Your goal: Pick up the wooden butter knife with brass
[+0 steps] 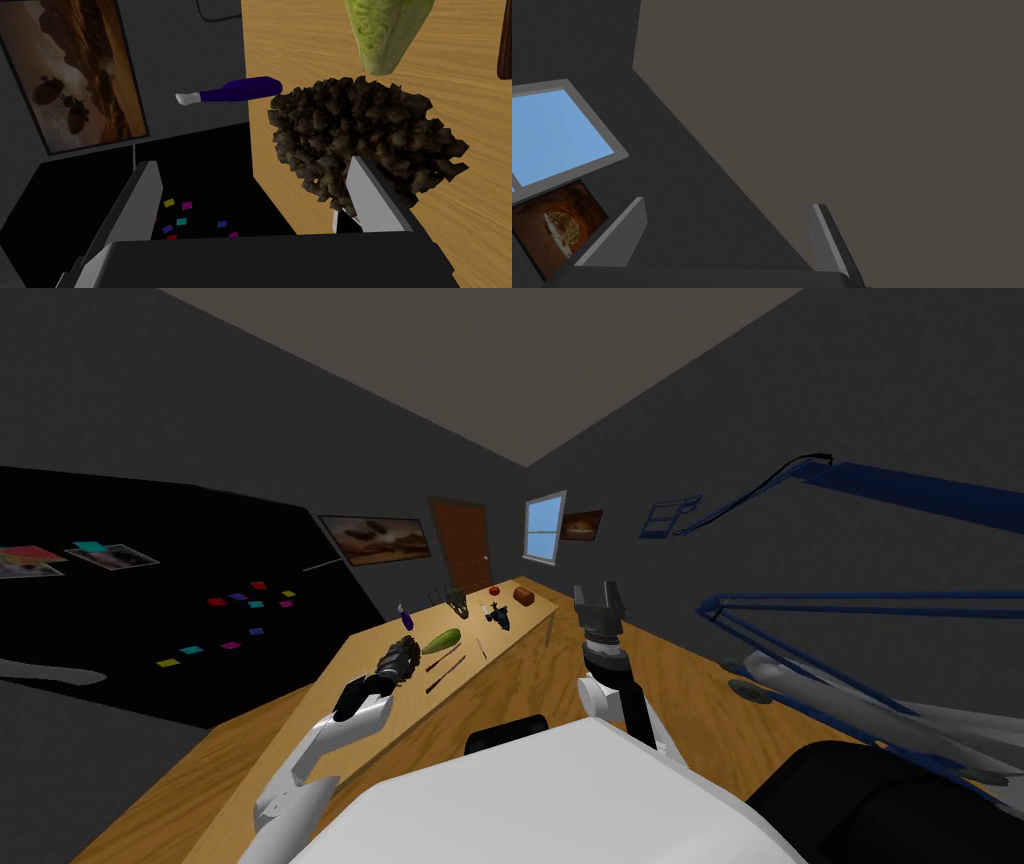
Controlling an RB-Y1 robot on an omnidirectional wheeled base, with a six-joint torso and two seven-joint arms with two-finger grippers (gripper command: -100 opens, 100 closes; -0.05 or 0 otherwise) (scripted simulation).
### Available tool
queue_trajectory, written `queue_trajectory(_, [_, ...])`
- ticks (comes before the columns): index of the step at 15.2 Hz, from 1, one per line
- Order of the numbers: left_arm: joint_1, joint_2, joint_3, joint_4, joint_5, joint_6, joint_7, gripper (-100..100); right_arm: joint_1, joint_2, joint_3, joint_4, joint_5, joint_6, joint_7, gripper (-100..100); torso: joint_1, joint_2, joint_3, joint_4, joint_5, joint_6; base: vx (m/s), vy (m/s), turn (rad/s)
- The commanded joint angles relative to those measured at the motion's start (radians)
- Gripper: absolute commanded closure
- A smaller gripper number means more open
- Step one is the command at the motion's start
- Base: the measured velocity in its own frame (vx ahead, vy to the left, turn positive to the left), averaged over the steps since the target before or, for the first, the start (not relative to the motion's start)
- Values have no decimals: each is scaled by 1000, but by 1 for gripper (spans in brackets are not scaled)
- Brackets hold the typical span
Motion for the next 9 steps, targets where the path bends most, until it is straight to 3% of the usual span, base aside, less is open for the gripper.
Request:
queue_trajectory(1, [-25, 7, 19, 50, 2, 50, 18, -100, 0, 0, 0, 0, 0, 0, 0, 0, 0, 0, 0, 0, 0, 0, 19, -17, -148])
queue_trajectory(3, [-25, 7, 19, 52, 2, 74, 18, -100, 0, 0, 0, 0, 0, 0, 0, 0, 0, 0, 0, 0, 0, 0, 17, -14, -84])
queue_trajectory(4, [-48, 13, 35, 93, 4, 109, 34, -100, 0, 0, 0, 0, 0, 0, 0, 0, 0, 0, 0, 0, 0, 0, 20, -20, -96])
queue_trajectory(6, [-48, 13, 35, 99, 4, 129, 34, -100, 0, 0, 0, 0, 0, 0, 0, 0, 0, 0, 0, 0, 0, 0, 20, -17, -95])
queue_trajectory(7, [-71, 19, 51, 146, 7, 158, 49, -100, 0, 0, 0, 0, 0, 0, 0, 0, 0, 0, 0, 0, 0, 0, 21, -18, -123])
queue_trajectory(9, [-71, 19, 51, 146, 7, 183, 49, -100, 0, 0, 0, 0, 0, 0, 0, 0, 0, 0, 0, 0, 0, 0, 19, -16, -92])
